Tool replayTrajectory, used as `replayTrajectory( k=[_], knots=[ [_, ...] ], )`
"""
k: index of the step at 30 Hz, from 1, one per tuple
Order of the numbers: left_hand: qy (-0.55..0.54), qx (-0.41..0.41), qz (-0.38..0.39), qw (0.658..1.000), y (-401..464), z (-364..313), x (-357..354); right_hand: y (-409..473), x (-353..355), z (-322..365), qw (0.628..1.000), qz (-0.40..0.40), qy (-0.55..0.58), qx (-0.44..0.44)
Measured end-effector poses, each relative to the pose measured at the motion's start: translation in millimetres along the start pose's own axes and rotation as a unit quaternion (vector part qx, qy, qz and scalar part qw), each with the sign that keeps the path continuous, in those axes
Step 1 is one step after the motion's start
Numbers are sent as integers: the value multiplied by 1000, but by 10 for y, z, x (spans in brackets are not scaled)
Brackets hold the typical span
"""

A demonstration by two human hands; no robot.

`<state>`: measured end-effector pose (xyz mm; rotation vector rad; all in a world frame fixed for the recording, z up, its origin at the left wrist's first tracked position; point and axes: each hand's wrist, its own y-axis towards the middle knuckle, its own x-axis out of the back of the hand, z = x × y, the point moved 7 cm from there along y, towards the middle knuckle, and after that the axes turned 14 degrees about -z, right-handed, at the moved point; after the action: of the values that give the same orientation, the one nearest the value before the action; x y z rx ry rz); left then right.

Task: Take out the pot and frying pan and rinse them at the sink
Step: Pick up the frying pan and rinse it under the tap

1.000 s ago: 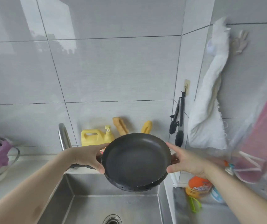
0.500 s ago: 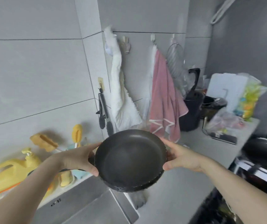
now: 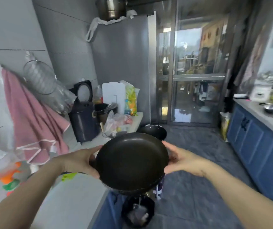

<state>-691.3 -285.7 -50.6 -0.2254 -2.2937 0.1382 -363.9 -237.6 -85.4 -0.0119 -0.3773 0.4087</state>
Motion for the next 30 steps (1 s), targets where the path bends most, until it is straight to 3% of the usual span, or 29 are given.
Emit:
replayTrajectory(
  k=[7,12,22,30],
  knots=[
    [16,-90,110,990,1249,-1789,-1399,-1055,2033,-656,989,-140,10,-39],
    [56,-182,190,963,1922,-3109,-2483,-1917,3074,-1209,964,-250,20,-85],
    [158,-338,304,876,2825,-5286,-4627,-3439,4603,-2270,864,-467,15,-186],
    [135,-444,420,780,2941,-6656,-6085,-4281,5318,-2780,775,-598,79,-188]
  ],
)
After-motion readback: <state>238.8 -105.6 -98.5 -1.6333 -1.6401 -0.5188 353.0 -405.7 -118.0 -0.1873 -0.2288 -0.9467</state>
